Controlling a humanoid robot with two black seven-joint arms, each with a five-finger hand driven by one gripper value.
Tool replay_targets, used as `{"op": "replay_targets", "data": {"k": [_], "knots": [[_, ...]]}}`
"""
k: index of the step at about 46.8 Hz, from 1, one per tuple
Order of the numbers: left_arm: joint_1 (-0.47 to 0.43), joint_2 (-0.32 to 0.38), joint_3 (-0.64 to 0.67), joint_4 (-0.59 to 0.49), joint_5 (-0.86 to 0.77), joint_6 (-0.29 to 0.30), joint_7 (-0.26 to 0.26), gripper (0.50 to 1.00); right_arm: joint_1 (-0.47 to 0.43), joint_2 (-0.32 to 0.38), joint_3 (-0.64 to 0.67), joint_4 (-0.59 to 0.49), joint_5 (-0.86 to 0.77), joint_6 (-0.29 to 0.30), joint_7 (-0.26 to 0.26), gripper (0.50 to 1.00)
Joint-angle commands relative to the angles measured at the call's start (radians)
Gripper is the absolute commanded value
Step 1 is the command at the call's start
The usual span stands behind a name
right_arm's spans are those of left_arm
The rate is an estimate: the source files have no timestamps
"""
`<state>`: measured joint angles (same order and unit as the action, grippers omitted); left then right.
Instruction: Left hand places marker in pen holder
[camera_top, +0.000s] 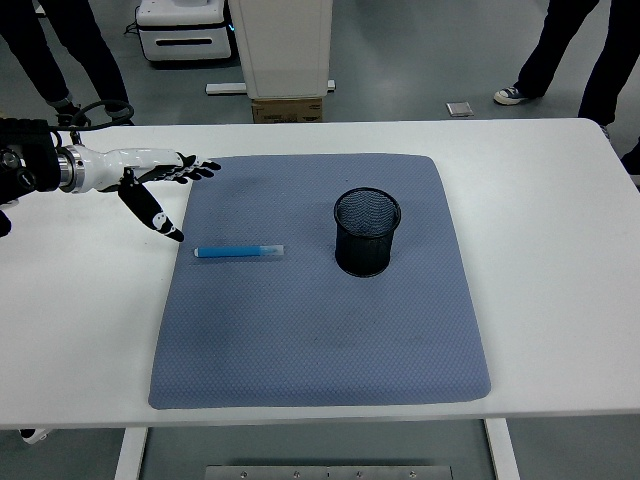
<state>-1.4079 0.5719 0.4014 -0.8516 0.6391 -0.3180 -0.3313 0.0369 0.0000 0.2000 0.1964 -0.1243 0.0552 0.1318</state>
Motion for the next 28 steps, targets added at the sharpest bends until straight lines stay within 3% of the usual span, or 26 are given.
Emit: {"op": "replay_targets", "data": {"k": [1, 9, 21, 28], "knots": [[-0.002, 0.003, 0.014, 0.000, 0.004, -0.007, 0.002, 1.000, 0.000, 0.000, -0.001, 0.000, 0.000, 0.000, 0.000, 1.000], [-0.049, -0.001, 0.079, -0.001, 0.010, -0.050, 0.002, 1.000, 0.000, 0.000, -0.001, 0.000, 0.000, 0.000, 0.000, 1.000], [-0.098, -0.040, 0.139, -0.006, 0.037, -0.053, 0.003, 1.000, 0.000, 0.000, 0.001, 0.000, 0.000, 0.000, 0.000, 1.000], [-0.114, -0.055, 0.155, -0.006, 0.042, -0.053, 0.034, 1.000, 0.000, 0.000, 0.001, 0.000, 0.000, 0.000, 0.000, 1.000]]}}
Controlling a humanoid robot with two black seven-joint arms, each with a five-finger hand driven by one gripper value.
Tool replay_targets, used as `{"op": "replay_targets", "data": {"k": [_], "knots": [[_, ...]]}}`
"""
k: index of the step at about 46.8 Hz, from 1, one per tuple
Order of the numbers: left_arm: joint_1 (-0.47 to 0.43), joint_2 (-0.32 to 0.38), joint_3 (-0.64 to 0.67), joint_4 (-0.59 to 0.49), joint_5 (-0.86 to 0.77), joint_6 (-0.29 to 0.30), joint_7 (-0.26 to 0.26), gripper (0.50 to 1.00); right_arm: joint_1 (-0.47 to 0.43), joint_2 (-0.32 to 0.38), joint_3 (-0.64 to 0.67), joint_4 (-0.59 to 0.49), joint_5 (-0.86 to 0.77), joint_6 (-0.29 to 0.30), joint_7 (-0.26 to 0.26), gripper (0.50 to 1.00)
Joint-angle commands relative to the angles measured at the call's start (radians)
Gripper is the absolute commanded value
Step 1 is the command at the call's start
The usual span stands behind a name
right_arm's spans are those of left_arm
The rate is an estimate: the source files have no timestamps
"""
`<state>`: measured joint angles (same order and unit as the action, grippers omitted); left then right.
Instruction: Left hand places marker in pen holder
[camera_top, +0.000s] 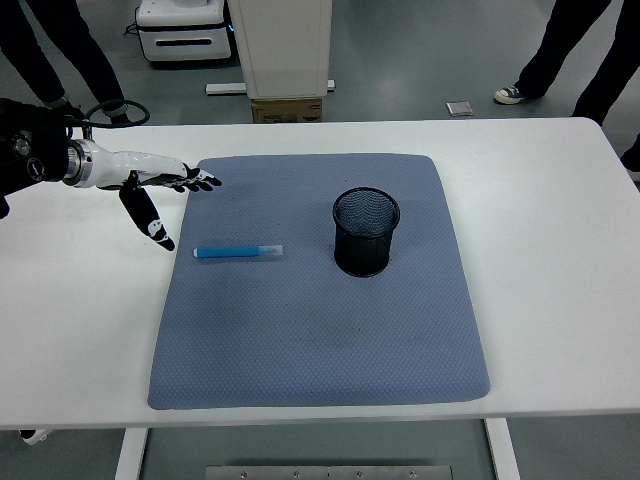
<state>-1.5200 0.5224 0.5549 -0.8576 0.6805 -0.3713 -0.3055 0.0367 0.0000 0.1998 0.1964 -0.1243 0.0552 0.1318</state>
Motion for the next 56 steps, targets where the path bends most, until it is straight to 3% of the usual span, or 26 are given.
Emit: {"op": "replay_targets", "data": {"k": [1, 19, 56], "knots": [[-0.002, -0.007, 0.002, 0.000, 0.001, 0.000, 0.009, 1.000, 0.000, 0.000, 0.000, 0.000, 0.000, 0.000, 0.000, 1.000], [0.006, -0.068, 0.002, -0.003, -0.001, -0.006, 0.074, 1.000, 0.000, 0.000, 0.000, 0.000, 0.000, 0.000, 0.000, 1.000], [0.011, -0.128, 0.010, -0.018, 0.002, -0.041, 0.071, 1.000, 0.000, 0.000, 0.000, 0.000, 0.000, 0.000, 0.000, 1.000]]}}
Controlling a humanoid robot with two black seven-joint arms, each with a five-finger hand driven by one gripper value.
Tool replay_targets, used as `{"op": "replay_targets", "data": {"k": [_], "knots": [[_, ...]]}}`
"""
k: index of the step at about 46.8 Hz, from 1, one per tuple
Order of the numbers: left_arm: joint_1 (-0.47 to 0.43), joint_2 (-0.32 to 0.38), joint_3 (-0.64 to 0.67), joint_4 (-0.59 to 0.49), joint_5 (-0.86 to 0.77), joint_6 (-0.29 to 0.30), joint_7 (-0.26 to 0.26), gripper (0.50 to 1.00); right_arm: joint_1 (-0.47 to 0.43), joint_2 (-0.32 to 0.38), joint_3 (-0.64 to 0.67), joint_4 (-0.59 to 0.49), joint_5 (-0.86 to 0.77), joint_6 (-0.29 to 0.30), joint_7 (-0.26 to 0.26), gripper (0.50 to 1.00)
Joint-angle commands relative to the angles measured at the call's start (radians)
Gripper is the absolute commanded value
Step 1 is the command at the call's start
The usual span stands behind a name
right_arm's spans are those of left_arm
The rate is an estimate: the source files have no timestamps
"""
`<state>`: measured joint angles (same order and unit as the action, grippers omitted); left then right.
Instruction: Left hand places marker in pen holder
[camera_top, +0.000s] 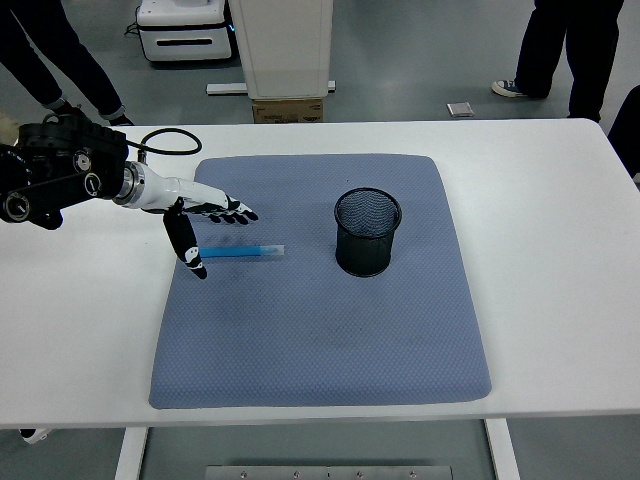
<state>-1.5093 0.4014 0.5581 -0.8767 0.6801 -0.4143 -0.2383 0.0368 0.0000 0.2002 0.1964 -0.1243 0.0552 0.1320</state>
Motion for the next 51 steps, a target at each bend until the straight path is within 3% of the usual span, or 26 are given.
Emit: {"op": "replay_targets", "data": {"k": [1, 51], "knots": [[0.000, -0.007, 0.008, 0.001, 0.004, 0.002, 0.004, 1.000, 0.000, 0.000, -0.001, 0.000, 0.000, 0.000, 0.000, 1.000], [-0.012, -0.070, 0.014, 0.005, 0.093, 0.006, 0.011, 1.000, 0.000, 0.000, -0.001, 0.000, 0.000, 0.000, 0.000, 1.000]]}}
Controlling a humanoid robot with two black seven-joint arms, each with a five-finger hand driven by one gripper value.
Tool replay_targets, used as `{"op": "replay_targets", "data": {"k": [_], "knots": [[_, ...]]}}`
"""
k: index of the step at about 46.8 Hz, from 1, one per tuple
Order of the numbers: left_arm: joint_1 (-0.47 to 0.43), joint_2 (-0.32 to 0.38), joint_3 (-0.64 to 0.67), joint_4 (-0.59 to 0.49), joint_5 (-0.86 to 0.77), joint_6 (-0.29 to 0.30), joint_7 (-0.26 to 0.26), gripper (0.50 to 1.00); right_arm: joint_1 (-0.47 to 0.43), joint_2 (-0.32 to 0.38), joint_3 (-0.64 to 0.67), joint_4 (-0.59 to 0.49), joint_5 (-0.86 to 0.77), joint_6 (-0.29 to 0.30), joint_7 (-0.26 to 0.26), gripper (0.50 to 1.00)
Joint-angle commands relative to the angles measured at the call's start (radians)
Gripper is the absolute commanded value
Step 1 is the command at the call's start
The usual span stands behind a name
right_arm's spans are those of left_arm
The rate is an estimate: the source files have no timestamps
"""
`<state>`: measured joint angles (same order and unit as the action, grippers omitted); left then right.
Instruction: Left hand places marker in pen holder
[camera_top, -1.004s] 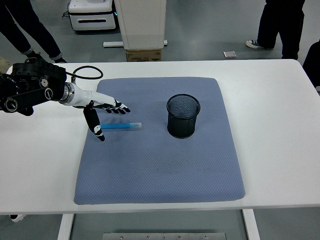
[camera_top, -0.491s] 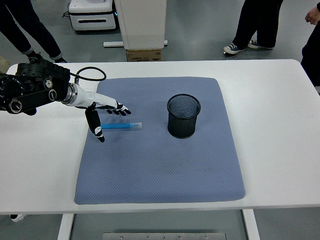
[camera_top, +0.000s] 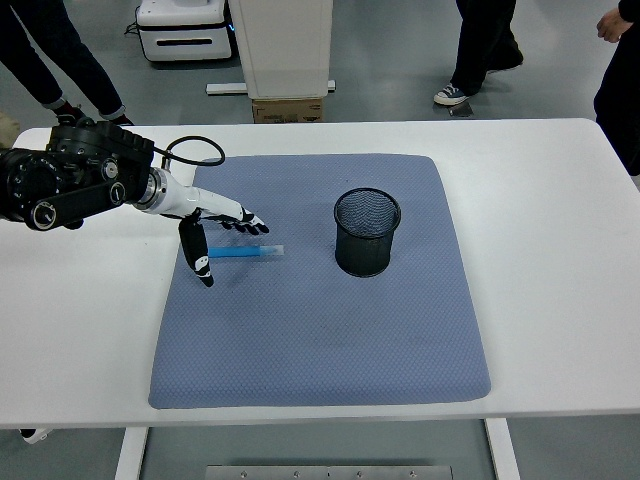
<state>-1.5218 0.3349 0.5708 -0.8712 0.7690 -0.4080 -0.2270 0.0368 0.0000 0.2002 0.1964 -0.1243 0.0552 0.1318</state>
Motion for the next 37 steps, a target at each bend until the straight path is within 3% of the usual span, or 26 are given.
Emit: {"op": "replay_targets", "data": {"k": [1, 12, 19, 26, 32, 37], "knots": [[0.000, -0.004, 0.003, 0.000, 0.006, 0.000, 0.000, 1.000, 0.000, 0.000, -0.001, 0.000, 0.000, 0.000, -0.001, 1.000], [-0.008, -0.008, 0.001, 0.000, 0.012, 0.000, 0.000, 1.000, 0.000, 0.000, -0.001, 0.000, 0.000, 0.000, 0.000, 1.000], [-0.008, -0.011, 0.003, 0.000, 0.013, 0.000, 0.000, 0.897, 0.000, 0.000, -0.001, 0.000, 0.000, 0.000, 0.000, 1.000], [-0.006, -0.019, 0.003, -0.002, 0.013, 0.000, 0.000, 0.877, 0.000, 0.000, -0.001, 0.000, 0.000, 0.000, 0.000, 1.000], [-0.008, -0.020, 0.004, -0.002, 0.013, 0.002, 0.000, 0.815, 0.000, 0.000, -0.001, 0.000, 0.000, 0.000, 0.000, 1.000], [-0.006, -0.030, 0.004, -0.002, 0.013, 0.002, 0.000, 0.812, 0.000, 0.000, -0.001, 0.000, 0.000, 0.000, 0.000, 1.000]]}}
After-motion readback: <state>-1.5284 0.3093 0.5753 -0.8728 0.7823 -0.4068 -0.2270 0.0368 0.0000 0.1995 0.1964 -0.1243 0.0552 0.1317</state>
